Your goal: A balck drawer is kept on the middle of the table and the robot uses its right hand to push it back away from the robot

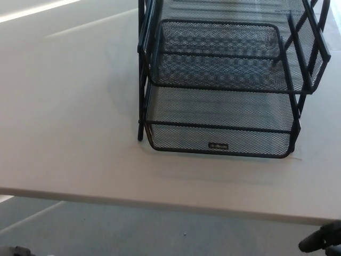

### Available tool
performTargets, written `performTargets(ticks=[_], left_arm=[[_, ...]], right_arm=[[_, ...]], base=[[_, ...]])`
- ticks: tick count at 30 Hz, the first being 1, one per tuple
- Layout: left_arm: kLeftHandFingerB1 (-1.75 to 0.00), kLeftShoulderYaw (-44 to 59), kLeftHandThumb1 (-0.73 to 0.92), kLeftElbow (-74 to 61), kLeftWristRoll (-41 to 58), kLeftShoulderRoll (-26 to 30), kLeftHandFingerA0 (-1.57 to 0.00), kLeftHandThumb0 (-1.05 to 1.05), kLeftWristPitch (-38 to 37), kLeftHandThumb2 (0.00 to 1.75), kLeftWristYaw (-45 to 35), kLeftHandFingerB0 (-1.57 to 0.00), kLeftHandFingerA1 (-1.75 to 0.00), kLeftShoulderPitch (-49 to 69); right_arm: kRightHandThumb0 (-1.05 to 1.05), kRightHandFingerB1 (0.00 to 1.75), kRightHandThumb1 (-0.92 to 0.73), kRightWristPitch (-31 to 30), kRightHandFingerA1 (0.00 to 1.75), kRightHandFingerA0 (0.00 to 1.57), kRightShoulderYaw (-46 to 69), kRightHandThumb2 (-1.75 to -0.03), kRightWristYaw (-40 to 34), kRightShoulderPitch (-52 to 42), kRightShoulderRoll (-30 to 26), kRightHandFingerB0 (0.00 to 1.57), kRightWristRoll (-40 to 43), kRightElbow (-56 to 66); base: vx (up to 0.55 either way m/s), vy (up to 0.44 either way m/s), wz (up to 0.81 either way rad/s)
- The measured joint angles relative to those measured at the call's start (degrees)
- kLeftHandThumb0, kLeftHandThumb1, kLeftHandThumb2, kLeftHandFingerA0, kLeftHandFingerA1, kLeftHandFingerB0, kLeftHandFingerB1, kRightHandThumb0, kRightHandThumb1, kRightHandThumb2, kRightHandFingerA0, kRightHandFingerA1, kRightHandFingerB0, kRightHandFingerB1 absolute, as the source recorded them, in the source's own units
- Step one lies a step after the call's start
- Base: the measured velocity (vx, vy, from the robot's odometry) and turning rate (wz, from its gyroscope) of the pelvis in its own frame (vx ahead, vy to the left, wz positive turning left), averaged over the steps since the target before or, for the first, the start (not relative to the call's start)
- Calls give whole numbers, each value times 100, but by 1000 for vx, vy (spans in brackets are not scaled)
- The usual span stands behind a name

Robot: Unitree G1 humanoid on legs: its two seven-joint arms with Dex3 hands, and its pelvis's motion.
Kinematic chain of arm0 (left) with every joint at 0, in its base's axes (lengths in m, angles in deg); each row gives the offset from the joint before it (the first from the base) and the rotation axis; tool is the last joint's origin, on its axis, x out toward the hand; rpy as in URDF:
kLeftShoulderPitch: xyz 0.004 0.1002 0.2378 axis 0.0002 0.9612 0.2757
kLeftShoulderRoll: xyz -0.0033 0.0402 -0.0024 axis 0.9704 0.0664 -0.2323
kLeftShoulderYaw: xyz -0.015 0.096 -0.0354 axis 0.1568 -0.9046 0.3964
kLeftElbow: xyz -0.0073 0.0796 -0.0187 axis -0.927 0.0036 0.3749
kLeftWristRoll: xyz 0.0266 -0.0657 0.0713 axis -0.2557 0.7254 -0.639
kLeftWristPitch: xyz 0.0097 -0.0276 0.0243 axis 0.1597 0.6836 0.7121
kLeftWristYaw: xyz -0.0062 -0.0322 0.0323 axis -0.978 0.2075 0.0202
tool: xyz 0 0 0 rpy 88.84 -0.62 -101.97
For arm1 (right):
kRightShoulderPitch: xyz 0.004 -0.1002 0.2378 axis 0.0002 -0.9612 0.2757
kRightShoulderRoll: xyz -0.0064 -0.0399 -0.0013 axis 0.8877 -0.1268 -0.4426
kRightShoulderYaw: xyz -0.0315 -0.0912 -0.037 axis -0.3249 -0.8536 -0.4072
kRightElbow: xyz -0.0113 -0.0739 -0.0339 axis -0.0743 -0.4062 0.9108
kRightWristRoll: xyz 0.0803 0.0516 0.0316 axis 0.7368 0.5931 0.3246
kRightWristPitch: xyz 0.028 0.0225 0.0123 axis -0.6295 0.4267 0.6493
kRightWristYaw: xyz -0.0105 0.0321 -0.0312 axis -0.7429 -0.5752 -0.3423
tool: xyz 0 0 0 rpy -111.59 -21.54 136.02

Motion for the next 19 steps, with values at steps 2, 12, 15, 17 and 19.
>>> performTargets(ticks=[2, 12, 15, 17, 19], left_arm=[[-32, 0, 75, 0, 0, 0, -48, -55, 0, 63, 0, -33, -38, 1], [-32, 20, 72, 12, 2, 1, -48, -57, 0, 63, 0, -32, -38, 9], [-32, 21, 72, 11, 1, 1, -47, -57, 0, 63, 0, -32, -38, 12], [-33, 21, 72, 9, 1, 0, -48, -56, 0, 63, 0, -32, -38, 13], [-33, 20, 72, 10, 0, 1, -48, -56, -1, 63, 1, -32, -38, 14]], right_arm=[[-46, 40, -67, 91, 42, 51, -14, -60, -126, 68, 25, 49, -43, -361], [-38, 38, -68, 787, 41, 49, -627, -60, -1008, 569, 211, 43, -719, -1895], [-36, 39, -68, 908, 43, 54, -934, -60, -1240, 726, 274, 47, -962, -2164], [-39, 39, -69, 940, 42, 52, -1064, -60, -1340, 792, 314, 49, -1070, -2271], [-39, 39, -69, 966, 42, 52, -1260, -60, -1499, 897, 396, 49, -1223, -2455]], base=[[0, 0, 0], [0, 0, 0], [0, 0, 0], [0, 0, 0], [0, 0, 0]])
